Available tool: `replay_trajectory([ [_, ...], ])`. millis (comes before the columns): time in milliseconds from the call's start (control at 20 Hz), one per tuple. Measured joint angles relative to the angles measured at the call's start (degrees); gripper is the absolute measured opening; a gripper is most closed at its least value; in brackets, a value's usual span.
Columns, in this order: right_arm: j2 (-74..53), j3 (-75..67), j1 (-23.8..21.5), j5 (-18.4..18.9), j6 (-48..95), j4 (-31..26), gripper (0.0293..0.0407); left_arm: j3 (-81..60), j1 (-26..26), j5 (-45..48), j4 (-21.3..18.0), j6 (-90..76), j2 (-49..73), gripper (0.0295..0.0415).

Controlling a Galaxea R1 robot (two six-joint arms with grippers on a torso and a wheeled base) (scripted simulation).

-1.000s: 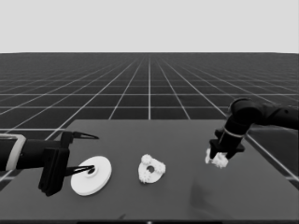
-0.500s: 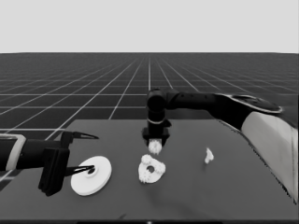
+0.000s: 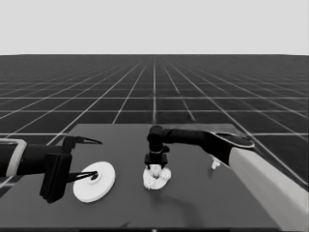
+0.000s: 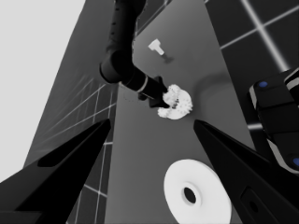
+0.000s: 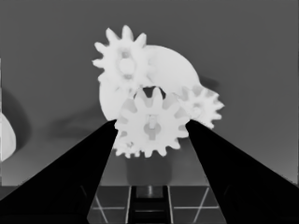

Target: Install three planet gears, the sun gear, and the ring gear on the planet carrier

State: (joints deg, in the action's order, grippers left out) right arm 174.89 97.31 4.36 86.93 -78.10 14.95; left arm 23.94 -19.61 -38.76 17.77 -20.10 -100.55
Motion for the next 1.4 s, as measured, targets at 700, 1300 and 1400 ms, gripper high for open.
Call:
replay_trajectory([
  [700, 0.31, 1.26, 1.58, -0.53, -3.79, 1.09, 0.0309, 0.00, 0.00, 0.00, 0.00, 0.00, 0.00, 0.0385],
  [1300, 0.27, 1.29, 1.79, -0.54, -10.99, 1.09, 0.0309, 0.00, 0.00, 0.00, 0.00, 0.00, 0.00, 0.0385],
  [1400, 0.27, 1.30, 1.83, -0.53, -12.19, 1.09, 0.0309, 0.00, 0.00, 0.00, 0.00, 0.00, 0.00, 0.0385],
])
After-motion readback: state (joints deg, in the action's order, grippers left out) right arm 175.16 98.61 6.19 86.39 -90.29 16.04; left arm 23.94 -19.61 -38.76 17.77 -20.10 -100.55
